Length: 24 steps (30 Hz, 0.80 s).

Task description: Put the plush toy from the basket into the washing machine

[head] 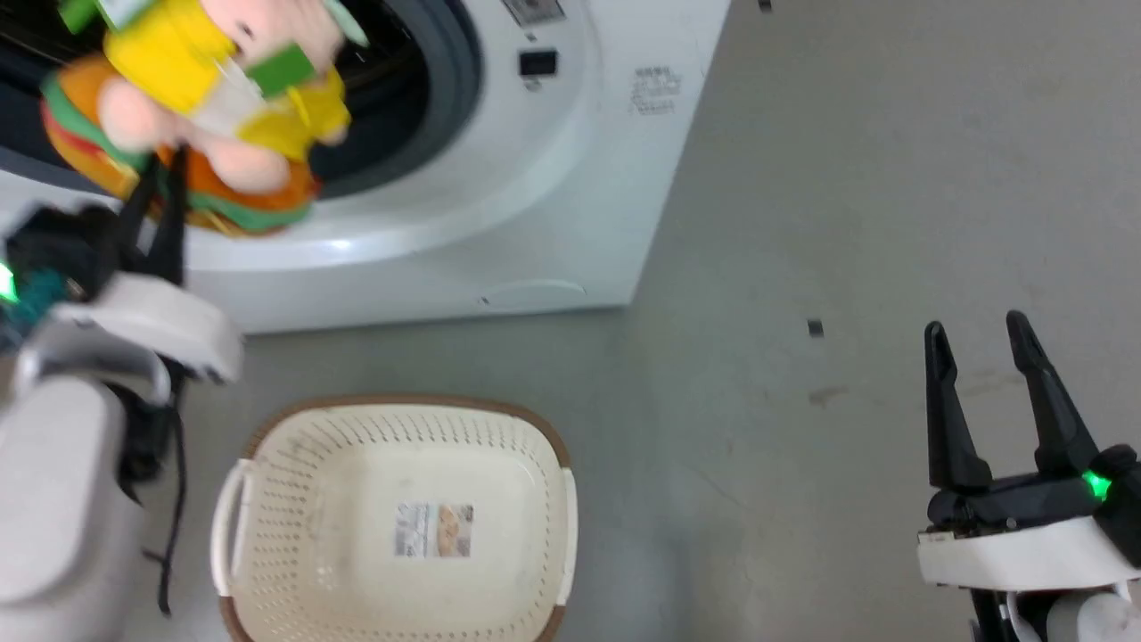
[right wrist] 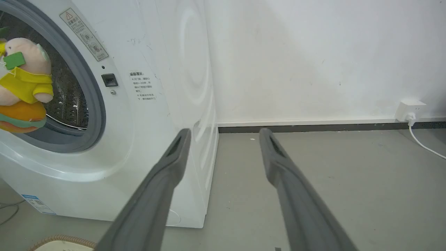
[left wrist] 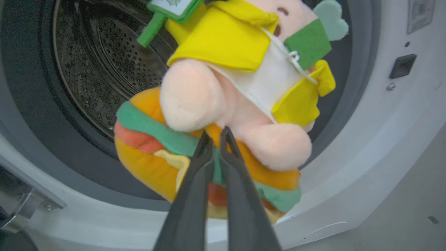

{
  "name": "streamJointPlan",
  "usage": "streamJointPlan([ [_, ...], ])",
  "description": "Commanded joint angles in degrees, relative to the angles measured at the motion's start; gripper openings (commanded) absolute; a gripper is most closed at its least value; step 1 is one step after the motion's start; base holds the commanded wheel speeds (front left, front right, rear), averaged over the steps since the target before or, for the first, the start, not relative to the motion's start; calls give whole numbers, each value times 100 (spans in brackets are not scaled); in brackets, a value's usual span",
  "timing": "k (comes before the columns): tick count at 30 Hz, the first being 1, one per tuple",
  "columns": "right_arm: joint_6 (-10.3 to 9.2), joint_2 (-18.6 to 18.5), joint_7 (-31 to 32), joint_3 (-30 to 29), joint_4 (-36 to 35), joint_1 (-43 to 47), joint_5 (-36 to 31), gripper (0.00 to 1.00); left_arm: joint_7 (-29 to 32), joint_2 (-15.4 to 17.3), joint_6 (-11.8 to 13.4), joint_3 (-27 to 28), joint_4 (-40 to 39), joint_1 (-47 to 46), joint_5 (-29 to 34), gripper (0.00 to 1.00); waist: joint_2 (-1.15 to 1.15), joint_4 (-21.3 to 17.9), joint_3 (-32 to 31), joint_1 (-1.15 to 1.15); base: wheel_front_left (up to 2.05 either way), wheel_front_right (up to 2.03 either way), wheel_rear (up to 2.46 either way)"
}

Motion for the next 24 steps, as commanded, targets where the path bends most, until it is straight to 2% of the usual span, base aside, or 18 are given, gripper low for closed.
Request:
streamJointPlan([
  [1, -4, 0, -25, -9, -45, -100, -30, 100, 39, 79, -43, 47, 77, -227, -25, 0, 0, -305, 490, 0, 0, 0, 0],
  [4, -4, 0, -25, 38, -190, -225, -239, 100, 191, 320, -131, 142, 332, -732, -25, 0, 0, -488, 827, 0, 0, 0, 0],
  [13, -4, 0, -25, 0, -459, -518, -87, 100, 438, 993, -519, 154, 1227, -2482, 166, 0, 0, -853, 1543, 0, 0, 0, 0],
  [18, -4, 0, -25, 18, -532, -592, -66, 100, 434, 1190, -655, -11, 1769, -3426, 386, 0, 0, -965, 1852, 0, 0, 0, 0],
  [24, -4, 0, -25, 79, -532, -693, 30, 100, 468, 1207, -757, -273, 2613, -4285, 593, 0, 0, -1046, 2141, 0, 0, 0, 0],
])
